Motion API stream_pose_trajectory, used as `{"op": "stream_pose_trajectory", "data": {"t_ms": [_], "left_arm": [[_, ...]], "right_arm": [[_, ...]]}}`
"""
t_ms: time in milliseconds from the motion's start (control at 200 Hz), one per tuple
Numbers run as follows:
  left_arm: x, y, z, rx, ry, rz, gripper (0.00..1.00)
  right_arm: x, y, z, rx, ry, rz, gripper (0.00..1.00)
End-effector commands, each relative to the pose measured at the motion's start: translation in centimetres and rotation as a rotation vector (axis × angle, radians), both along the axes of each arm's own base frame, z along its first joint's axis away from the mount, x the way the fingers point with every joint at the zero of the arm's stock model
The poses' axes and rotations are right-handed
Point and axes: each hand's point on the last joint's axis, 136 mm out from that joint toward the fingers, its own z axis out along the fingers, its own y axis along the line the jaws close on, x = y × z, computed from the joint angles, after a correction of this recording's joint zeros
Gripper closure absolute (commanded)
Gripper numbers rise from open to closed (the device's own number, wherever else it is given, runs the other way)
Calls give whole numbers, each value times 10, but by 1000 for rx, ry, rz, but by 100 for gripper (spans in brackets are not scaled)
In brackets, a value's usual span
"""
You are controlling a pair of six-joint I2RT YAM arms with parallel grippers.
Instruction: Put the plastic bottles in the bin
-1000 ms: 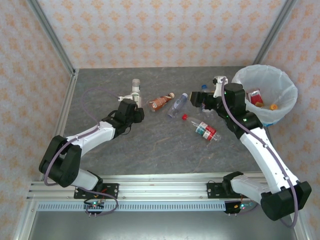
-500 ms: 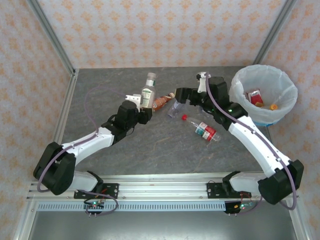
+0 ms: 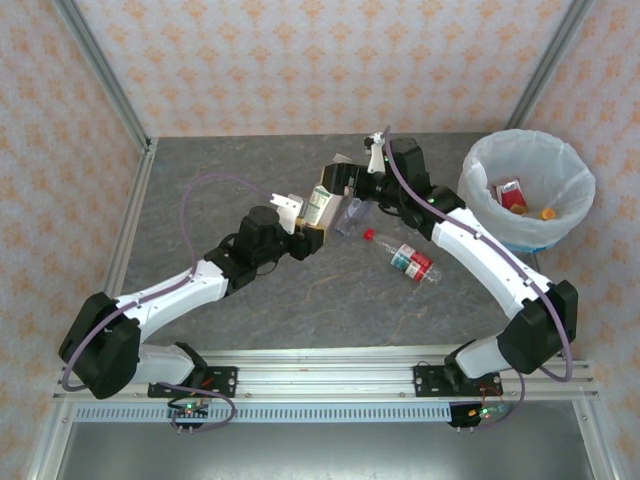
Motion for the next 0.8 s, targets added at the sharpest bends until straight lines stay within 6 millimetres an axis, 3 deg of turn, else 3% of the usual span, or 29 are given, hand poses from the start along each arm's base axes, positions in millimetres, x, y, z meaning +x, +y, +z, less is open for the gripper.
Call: {"op": "stream_pose_trajectory", "data": {"t_ms": [0, 110, 270, 330, 475, 570, 706, 756, 796], "left_arm": [[-5, -9, 39, -71, -111, -59, 100], [-11, -15, 43, -87, -112, -101, 100], [-15, -20, 39, -85, -87, -135, 100], [-16, -21, 38, -79, -85, -138, 100], [-14, -20, 39, -77, -77, -127, 100], [-12, -23, 37, -83, -56, -127, 100], [-7, -26, 32, -76, -25, -120, 100], [-4, -25, 32, -74, -16, -101, 87], [-1, -22, 31, -69, -8, -76, 68]], "right_arm": [[17, -8, 25, 48, -63, -107, 1], [26, -11, 25, 64, -73, -156, 1], [35, 5, 26, 104, -52, -111, 1], [37, 10, 25, 104, -46, -98, 8], [39, 10, 20, 64, -50, -92, 40], [38, 4, 16, 50, -54, -110, 54], [30, 4, 13, 38, -63, -84, 65], [29, 2, 14, 35, -68, -81, 71], [27, 2, 15, 33, -74, -78, 77]]}}
